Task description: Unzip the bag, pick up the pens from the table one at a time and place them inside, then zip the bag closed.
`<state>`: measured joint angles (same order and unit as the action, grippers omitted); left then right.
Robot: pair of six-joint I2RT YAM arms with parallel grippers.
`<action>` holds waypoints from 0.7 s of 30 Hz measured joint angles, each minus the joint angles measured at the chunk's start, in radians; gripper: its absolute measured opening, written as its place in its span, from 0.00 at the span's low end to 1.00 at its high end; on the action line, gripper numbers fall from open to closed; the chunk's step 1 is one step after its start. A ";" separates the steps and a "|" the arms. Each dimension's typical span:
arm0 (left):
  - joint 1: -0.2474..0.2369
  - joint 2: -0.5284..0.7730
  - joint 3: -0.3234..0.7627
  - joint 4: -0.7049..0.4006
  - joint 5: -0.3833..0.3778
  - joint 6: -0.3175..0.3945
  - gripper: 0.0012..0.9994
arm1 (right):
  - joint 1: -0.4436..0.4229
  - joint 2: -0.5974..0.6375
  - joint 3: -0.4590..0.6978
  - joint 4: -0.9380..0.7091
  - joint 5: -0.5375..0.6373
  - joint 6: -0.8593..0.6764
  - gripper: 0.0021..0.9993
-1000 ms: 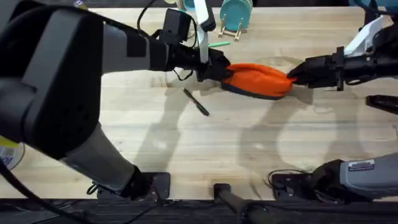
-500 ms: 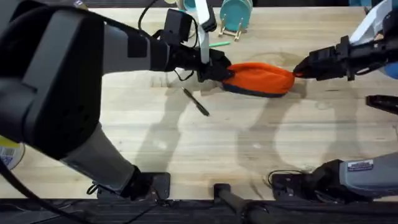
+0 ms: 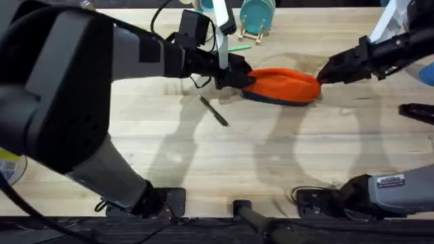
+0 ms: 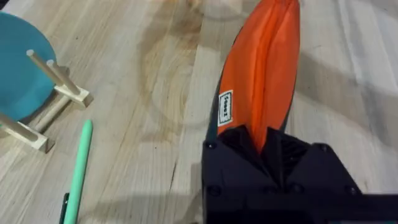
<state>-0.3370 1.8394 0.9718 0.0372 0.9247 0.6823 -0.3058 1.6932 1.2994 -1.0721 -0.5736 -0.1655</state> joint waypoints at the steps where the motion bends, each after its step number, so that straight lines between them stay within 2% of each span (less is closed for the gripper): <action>1: 0.000 0.000 0.000 0.000 -0.001 0.000 0.04 | 0.002 0.000 0.005 -0.003 0.003 0.000 0.03; 21: 0.009 0.000 0.000 0.000 -0.003 0.000 0.04 | 0.114 0.000 0.034 0.010 0.112 -0.003 0.03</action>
<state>-0.3283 1.8395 0.9718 0.0368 0.9218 0.6823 -0.1921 1.6932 1.3334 -1.0622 -0.4619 -0.1688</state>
